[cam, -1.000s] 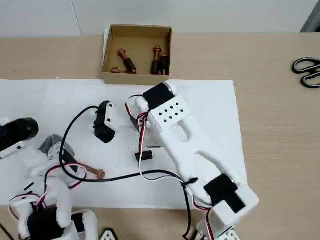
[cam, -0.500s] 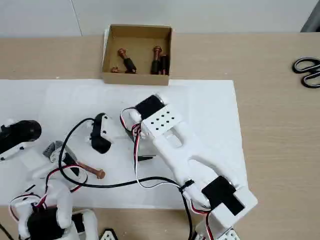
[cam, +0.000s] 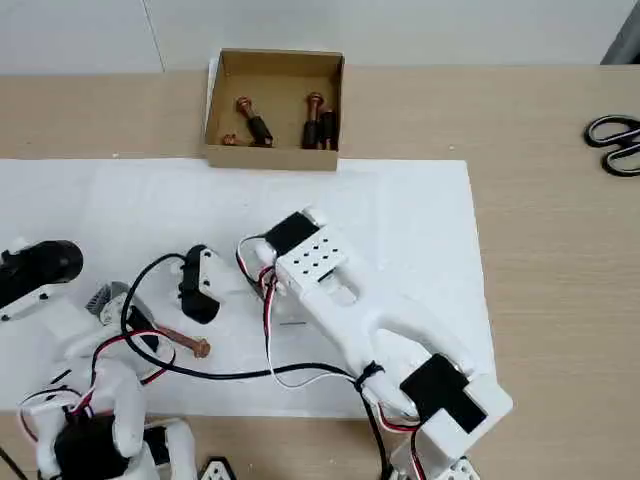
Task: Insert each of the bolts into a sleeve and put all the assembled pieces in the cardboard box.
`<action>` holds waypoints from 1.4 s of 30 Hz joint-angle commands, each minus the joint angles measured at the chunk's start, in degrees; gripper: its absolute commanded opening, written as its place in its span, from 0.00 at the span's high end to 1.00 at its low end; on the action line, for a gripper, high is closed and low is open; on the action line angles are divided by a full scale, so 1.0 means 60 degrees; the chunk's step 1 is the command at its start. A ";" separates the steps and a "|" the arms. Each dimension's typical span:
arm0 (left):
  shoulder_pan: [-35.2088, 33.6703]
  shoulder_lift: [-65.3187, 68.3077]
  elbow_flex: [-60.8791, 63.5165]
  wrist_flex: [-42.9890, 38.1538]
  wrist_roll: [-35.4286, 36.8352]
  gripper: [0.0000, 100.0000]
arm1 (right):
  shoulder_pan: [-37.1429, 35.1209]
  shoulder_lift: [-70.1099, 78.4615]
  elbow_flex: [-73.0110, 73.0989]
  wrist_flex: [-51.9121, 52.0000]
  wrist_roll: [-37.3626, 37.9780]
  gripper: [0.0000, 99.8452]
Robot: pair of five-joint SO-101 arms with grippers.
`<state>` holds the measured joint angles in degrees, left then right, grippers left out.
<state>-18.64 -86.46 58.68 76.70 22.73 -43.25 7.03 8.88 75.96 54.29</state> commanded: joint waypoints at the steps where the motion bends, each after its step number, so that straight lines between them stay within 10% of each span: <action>1: -0.0044 0.0044 -0.0344 0.0059 0.0000 0.99 | -0.0154 -0.0418 0.0308 -0.0564 -0.0059 0.81; 31: -0.0044 0.0044 -0.0344 0.0073 -0.0029 0.99 | -0.0344 -0.0388 0.2623 -0.2879 -0.0132 0.81; 42: -0.0044 0.0044 -0.0359 0.0029 -0.0044 0.99 | -0.0374 -0.0447 0.2579 -0.2440 -0.0132 0.96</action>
<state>-18.64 -86.46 58.68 76.70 22.73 -45.10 4.84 24.26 59.78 54.20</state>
